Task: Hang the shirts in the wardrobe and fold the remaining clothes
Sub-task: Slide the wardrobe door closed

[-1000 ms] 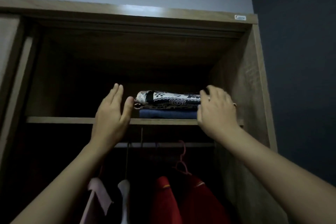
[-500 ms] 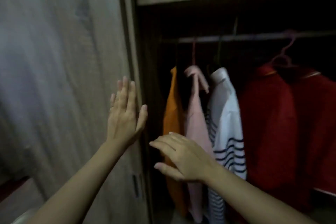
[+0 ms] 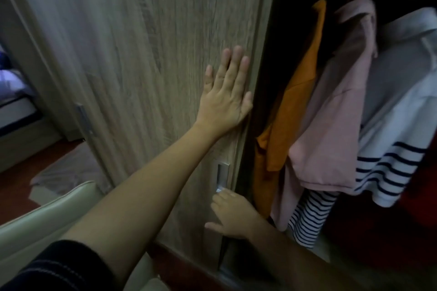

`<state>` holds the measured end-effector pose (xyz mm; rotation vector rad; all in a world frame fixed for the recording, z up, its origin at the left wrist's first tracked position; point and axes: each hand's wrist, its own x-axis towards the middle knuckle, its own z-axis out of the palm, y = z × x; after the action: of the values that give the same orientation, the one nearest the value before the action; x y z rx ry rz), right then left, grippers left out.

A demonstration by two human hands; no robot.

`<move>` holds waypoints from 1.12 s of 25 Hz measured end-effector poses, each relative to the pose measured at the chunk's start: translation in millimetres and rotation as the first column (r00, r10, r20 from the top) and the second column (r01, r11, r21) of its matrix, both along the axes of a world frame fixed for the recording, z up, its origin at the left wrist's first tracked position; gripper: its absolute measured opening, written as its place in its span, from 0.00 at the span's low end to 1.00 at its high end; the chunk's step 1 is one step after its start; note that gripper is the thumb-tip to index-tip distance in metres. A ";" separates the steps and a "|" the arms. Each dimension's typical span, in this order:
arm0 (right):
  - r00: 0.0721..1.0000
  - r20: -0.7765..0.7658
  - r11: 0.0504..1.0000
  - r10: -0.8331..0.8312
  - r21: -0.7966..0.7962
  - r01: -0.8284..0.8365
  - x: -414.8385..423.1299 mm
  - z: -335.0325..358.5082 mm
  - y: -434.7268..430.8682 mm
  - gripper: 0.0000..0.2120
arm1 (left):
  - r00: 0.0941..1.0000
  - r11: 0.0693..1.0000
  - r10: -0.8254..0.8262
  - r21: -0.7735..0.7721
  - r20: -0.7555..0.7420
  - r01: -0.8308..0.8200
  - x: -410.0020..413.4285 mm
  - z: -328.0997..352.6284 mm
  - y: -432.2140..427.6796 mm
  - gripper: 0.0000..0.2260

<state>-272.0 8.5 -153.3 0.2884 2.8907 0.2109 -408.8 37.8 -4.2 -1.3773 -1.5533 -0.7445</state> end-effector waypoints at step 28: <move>0.959 0.216 0.938 -0.180 0.331 0.102 93.4 -45.0 37.6 0.12 | 0.918 0.953 -0.212 0.137 -0.336 0.270 114.6 -10.7 47.5 0.28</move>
<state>-178.7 46.1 -198.2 0.4884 2.5707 0.6408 -294.1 85.2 -14.8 -1.4858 -1.0497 -0.7487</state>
